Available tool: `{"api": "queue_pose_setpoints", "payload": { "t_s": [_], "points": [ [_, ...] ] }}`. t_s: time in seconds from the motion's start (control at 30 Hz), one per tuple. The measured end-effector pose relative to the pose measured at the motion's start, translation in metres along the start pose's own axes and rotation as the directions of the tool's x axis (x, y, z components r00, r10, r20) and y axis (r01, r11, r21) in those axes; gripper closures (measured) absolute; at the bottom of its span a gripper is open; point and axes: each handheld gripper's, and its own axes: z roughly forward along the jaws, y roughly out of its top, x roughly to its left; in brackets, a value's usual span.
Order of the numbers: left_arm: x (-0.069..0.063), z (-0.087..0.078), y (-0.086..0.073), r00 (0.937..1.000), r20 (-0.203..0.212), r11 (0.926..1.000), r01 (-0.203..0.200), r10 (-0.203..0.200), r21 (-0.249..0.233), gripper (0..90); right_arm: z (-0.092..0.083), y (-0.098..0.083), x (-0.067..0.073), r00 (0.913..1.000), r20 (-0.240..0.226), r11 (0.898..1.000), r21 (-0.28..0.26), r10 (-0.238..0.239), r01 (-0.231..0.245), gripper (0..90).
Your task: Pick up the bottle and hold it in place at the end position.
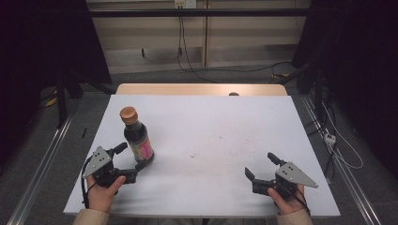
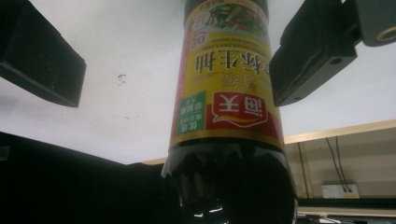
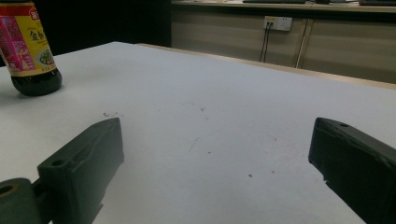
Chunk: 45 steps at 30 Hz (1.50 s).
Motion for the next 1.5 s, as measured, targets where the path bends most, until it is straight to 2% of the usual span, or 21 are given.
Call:
{"api": "queue_pose_setpoints", "payload": {
  "t_s": [0.1,0.3,0.77,0.97,1.17,1.2,1.33,1.5],
  "points": [
    [0.000,0.000,0.001,1.0000,0.001,1.0000,-0.006,0.006,0.000,3.4,0.000,0.000,0.000,1.0000,-0.001,1.000,0.002,0.000,0.000,2.7],
    [0.001,0.001,0.002,1.0000,0.001,1.0000,0.009,-0.009,0.005,3.4,0.001,0.000,0.000,1.0000,-0.003,1.000,0.005,0.000,0.000,2.7],
    [0.002,0.004,0.009,0.9996,-0.023,0.9998,-0.018,0.018,0.000,3.5,0.002,-0.001,0.000,1.0000,-0.001,1.000,0.018,0.000,0.000,3.0],
    [0.001,0.007,0.013,0.9983,-0.052,0.9997,-0.025,0.025,-0.002,3.5,0.001,-0.001,-0.001,0.9999,0.012,1.000,0.018,0.000,0.000,3.0],
    [0.003,0.013,0.014,0.9967,-0.079,0.9998,-0.016,0.017,0.006,3.5,0.003,-0.001,-0.001,1.0000,0.001,1.000,0.021,0.001,-0.001,3.1],
    [0.004,0.014,0.016,0.9953,-0.096,0.9999,-0.013,0.012,-0.010,3.6,0.003,-0.001,0.000,1.0000,0.001,1.000,0.021,-0.001,0.001,3.1],
    [0.005,0.020,0.021,0.9941,-0.108,0.9998,-0.013,0.011,-0.017,3.9,0.006,-0.001,0.000,1.0000,-0.005,1.000,0.023,0.001,-0.001,3.5],
    [0.008,0.032,0.018,0.9909,-0.134,0.9999,0.005,-0.004,0.011,4.1,0.008,0.000,0.001,0.9999,-0.009,1.000,0.022,-0.005,0.005,3.7]
  ]
}}
